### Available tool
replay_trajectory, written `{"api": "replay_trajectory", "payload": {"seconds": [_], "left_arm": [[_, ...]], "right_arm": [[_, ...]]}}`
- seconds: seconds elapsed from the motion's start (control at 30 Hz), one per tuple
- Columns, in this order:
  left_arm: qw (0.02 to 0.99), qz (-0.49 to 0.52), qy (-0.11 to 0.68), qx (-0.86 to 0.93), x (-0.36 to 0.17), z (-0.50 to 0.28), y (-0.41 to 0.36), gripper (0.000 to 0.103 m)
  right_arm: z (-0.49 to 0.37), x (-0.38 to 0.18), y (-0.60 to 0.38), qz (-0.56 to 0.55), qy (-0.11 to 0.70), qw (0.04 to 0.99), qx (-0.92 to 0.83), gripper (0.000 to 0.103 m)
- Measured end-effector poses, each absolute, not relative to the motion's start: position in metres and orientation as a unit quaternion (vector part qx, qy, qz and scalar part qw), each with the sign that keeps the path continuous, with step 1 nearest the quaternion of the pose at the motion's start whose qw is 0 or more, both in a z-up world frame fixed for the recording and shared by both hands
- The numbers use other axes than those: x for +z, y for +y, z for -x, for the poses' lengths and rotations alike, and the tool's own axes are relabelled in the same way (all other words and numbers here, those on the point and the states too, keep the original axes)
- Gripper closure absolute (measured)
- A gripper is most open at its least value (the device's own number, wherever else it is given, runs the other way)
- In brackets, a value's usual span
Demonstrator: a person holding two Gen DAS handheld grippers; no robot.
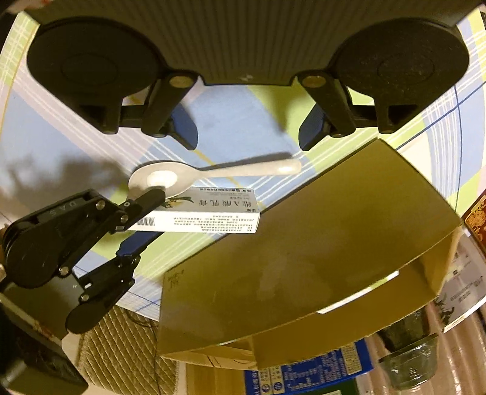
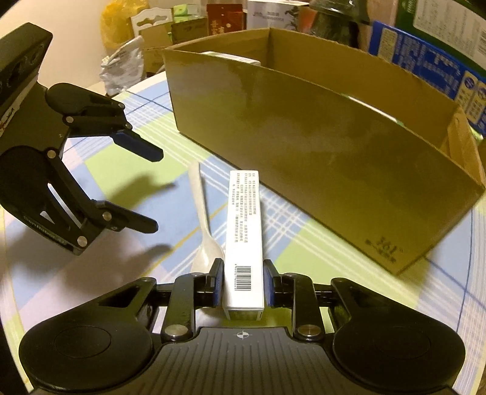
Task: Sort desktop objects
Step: 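Close right tool on the white ointment box while left tool hovers near the spoon, then lift the white ointment box with right tool off the table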
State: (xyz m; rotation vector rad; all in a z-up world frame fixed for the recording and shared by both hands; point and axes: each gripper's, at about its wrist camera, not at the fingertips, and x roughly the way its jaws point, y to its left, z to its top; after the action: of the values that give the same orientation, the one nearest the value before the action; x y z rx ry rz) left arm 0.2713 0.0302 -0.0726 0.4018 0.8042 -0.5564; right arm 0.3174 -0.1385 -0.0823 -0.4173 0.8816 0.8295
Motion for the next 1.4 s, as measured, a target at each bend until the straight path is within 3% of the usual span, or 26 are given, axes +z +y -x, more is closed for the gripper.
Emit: {"api": "replay_trajectory", "payload": {"seconds": [0.47,0.53,0.77,1.1,1.4], "left_arm": [[0.863,-0.205,0.392,-0.246,-0.064,-0.254,0.033,0.034],[0.866,-0.196,0.394,-0.238,-0.061,-0.249,0.037,0.034],[0.875,-0.177,0.392,-0.222,-0.052,-0.229,0.051,0.033],[0.880,-0.159,0.394,-0.213,-0.052,-0.218,0.047,0.033],[0.889,-0.105,0.408,-0.181,-0.053,-0.202,0.040,0.030]], "right_arm": [[-0.280,-0.076,-0.132,0.022,0.487,0.816,0.312,0.078],[-0.272,-0.076,-0.125,0.035,0.480,0.817,0.317,0.073],[-0.275,-0.076,-0.131,0.061,0.462,0.830,0.305,0.073],[-0.255,-0.077,-0.133,0.128,0.447,0.846,0.262,0.080],[-0.208,-0.071,-0.147,0.051,0.467,0.824,0.317,0.080]]}}
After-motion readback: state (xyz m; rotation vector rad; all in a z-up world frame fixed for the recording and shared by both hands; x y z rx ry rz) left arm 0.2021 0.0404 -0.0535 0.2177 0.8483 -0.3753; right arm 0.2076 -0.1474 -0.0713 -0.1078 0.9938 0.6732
